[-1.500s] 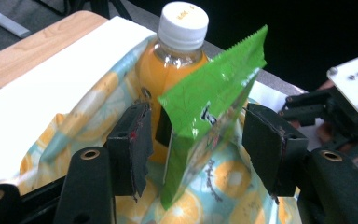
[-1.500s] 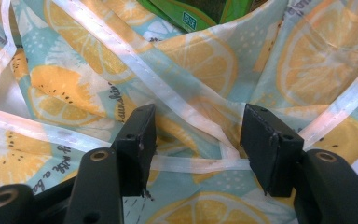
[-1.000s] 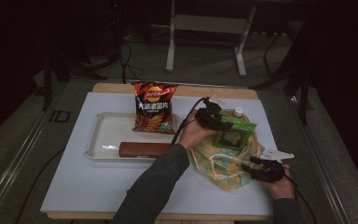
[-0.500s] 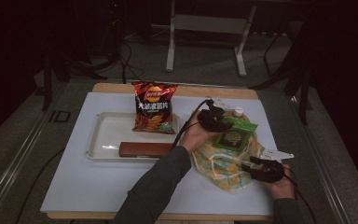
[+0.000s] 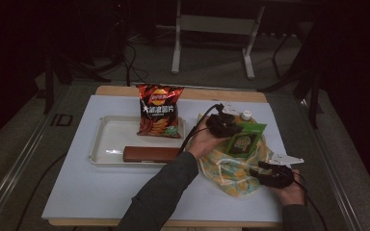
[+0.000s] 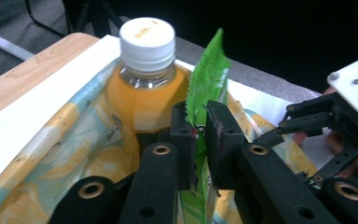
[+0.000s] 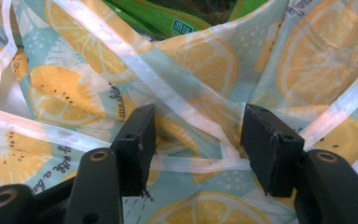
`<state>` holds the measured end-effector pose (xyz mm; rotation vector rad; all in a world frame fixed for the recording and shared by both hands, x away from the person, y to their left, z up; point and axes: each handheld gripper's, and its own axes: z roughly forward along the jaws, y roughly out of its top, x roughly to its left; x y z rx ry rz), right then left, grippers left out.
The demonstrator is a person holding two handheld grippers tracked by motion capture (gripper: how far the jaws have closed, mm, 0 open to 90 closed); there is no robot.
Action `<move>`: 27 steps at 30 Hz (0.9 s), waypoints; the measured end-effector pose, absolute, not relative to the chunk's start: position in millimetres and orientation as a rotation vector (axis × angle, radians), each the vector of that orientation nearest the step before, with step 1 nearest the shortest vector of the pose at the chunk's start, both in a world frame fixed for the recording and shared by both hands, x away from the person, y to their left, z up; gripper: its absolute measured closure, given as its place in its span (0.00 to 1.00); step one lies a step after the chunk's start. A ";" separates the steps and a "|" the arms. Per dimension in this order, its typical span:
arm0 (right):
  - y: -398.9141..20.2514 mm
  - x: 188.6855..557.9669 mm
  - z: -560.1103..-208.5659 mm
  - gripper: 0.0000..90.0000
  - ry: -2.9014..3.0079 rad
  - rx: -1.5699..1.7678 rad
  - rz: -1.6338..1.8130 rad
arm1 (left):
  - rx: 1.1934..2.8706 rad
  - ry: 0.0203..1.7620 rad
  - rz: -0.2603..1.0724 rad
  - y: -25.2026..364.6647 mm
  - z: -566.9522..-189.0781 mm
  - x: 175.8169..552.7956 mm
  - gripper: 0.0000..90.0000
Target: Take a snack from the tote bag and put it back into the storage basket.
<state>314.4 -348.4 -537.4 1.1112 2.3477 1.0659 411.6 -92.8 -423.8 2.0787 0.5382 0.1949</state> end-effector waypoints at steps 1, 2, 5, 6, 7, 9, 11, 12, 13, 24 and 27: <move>-348.4 314.4 -537.4 0.50 2.348 1.111 1.065 | 2.078 0.536 0.192 -93.0 -423.6 411.5 0.93; -348.3 314.3 -537.4 0.50 2.347 1.112 1.065 | 2.075 0.536 0.188 -93.3 -423.5 411.3 0.94; -348.4 314.3 -537.4 0.50 2.348 1.113 1.065 | 2.072 0.535 0.180 -91.8 -422.6 411.1 0.96; -348.4 314.3 -537.4 0.50 2.348 1.113 1.066 | 2.072 0.533 0.181 -91.5 -422.3 411.1 0.96; -348.4 314.4 -537.4 0.50 2.348 1.113 1.066 | 2.072 0.529 0.181 -90.9 -421.8 411.0 0.97; -348.4 314.4 -537.4 0.50 2.348 1.113 1.066 | 2.068 0.526 0.179 -89.8 -420.6 410.5 0.97; -348.5 314.4 -537.4 0.50 2.348 1.113 1.066 | 2.064 0.526 0.176 -89.3 -419.9 410.2 0.97; -348.4 314.4 -537.4 0.50 2.348 1.113 1.066 | 2.058 0.522 0.174 -88.7 -418.8 409.5 0.97; -348.4 314.4 -537.4 0.50 2.348 1.113 1.066 | 2.058 0.520 0.174 -88.3 -418.3 409.4 0.98; -348.6 314.6 -537.5 0.50 2.348 1.108 1.065 | 2.028 0.516 0.174 -83.8 -410.3 405.1 0.98; -348.4 314.5 -537.4 0.50 2.348 1.108 1.065 | 2.023 0.517 0.174 -82.3 -408.7 404.7 0.98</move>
